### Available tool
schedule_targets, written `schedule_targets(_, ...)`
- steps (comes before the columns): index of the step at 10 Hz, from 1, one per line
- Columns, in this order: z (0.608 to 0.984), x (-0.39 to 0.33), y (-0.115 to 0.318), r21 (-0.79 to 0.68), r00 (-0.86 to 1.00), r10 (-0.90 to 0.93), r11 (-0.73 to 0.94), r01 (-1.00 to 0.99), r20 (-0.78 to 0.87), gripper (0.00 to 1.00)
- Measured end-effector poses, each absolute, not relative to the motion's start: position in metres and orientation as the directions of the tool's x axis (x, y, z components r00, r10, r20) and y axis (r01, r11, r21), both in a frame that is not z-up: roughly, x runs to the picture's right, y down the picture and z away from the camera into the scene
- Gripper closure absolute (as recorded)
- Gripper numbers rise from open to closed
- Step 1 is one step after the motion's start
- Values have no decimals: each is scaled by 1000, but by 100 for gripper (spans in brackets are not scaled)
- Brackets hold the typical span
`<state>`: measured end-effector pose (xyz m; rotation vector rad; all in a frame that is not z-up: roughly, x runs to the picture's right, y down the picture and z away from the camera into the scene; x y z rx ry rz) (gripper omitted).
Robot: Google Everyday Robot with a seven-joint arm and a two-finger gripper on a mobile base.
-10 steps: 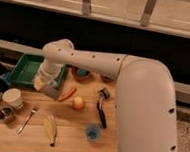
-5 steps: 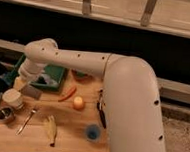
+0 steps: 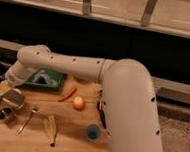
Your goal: Place eraser in metal cup
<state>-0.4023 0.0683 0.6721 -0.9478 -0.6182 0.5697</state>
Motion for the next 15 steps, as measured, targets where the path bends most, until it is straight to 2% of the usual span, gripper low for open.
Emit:
schedule_targets(7, 665, -412, 76, -870, 680, 689, 469, -154, 251, 100)
schedule_targets(15, 653, -461, 106, -899, 644, 698, 436, -34, 314, 100)
